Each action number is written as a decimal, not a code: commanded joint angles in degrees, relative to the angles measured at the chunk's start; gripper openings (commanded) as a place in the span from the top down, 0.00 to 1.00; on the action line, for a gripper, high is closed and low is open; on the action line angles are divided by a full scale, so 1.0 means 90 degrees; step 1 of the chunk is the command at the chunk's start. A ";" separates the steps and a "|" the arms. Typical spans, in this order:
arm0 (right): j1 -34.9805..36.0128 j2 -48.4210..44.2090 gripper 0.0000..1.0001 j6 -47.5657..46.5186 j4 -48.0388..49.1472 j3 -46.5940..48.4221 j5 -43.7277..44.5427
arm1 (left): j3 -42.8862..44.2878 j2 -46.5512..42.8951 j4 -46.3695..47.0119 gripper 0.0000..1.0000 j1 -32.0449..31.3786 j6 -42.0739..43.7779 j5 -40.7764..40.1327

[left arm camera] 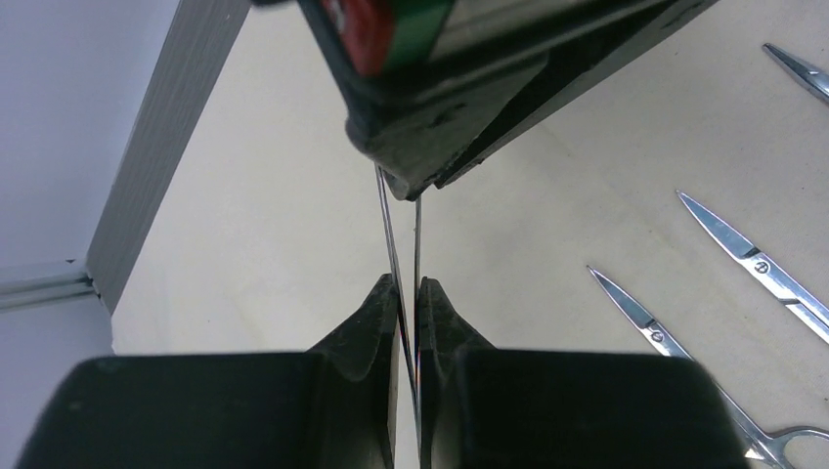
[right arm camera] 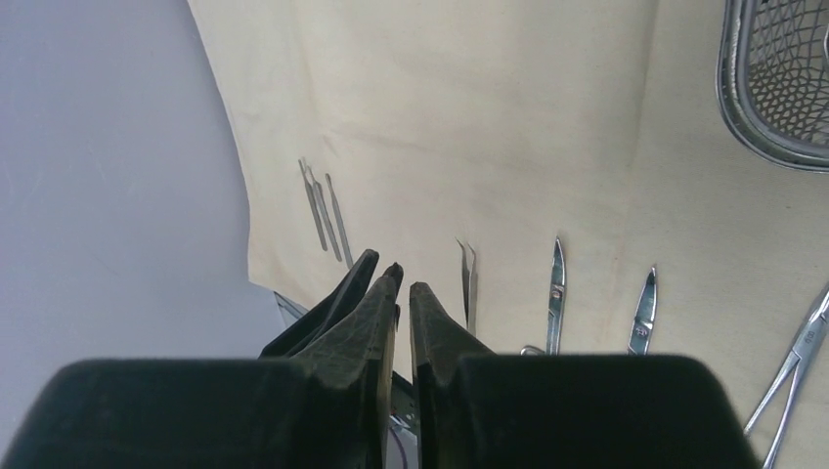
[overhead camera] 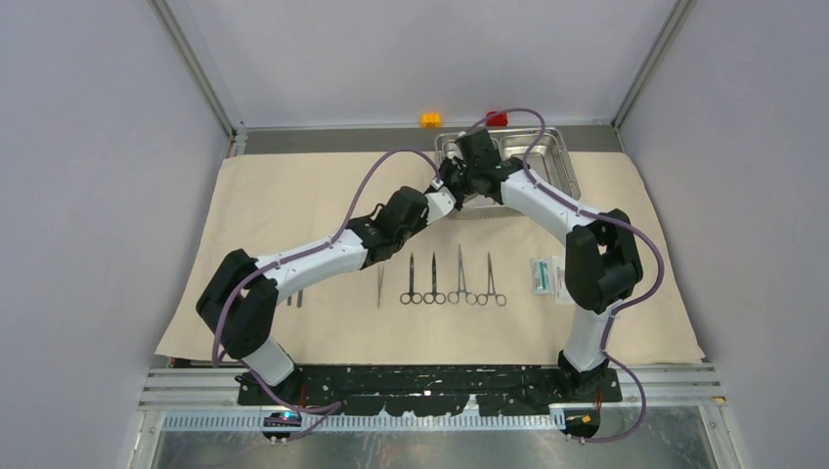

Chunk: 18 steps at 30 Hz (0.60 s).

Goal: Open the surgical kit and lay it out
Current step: Place the medical item in the surgical kit.

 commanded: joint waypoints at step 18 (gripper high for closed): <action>-0.0795 -0.0468 0.61 0.0048 0.0544 0.0186 -0.0298 | -0.1365 -0.1366 -0.1073 1.00 0.0252 -0.0095 -0.0059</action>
